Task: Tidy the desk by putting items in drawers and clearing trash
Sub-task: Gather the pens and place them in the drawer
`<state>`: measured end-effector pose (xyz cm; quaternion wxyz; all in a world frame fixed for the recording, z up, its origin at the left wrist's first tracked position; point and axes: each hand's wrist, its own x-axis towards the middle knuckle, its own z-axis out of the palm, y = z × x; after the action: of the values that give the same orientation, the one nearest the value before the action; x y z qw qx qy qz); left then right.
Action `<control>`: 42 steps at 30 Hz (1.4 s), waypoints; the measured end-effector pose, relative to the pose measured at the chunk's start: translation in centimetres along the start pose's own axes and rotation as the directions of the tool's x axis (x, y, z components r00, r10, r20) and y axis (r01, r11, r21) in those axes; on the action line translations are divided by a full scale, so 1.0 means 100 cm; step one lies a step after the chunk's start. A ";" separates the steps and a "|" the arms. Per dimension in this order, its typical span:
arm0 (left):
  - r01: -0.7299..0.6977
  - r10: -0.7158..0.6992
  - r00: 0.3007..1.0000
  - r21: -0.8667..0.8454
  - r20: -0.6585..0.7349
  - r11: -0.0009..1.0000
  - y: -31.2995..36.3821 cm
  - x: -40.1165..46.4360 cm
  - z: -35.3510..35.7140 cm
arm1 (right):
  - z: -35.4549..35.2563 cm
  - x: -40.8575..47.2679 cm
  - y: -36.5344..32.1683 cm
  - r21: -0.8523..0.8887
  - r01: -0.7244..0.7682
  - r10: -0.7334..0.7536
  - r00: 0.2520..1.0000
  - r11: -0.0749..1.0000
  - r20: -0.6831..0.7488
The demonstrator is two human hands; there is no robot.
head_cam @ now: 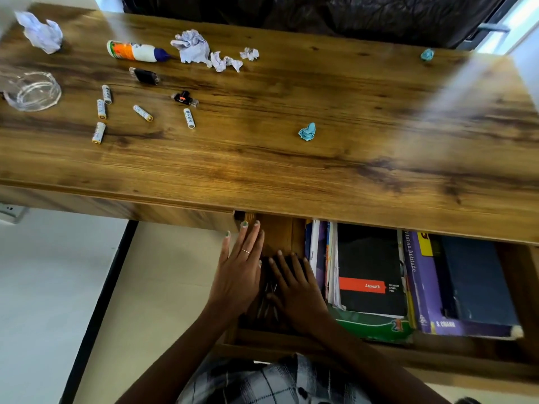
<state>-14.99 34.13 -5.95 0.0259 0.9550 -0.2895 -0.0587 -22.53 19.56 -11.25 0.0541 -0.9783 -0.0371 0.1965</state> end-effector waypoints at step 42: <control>0.175 -0.361 0.912 -0.612 -0.195 0.771 -0.005 -0.008 0.017 | 0.005 0.001 -0.055 0.588 -0.304 0.378 0.926 0.750 -0.005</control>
<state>-15.64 34.97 -7.63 0.3519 0.9297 -0.1091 -0.0011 -22.92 25.12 -11.10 0.3131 -0.9157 0.2069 0.1441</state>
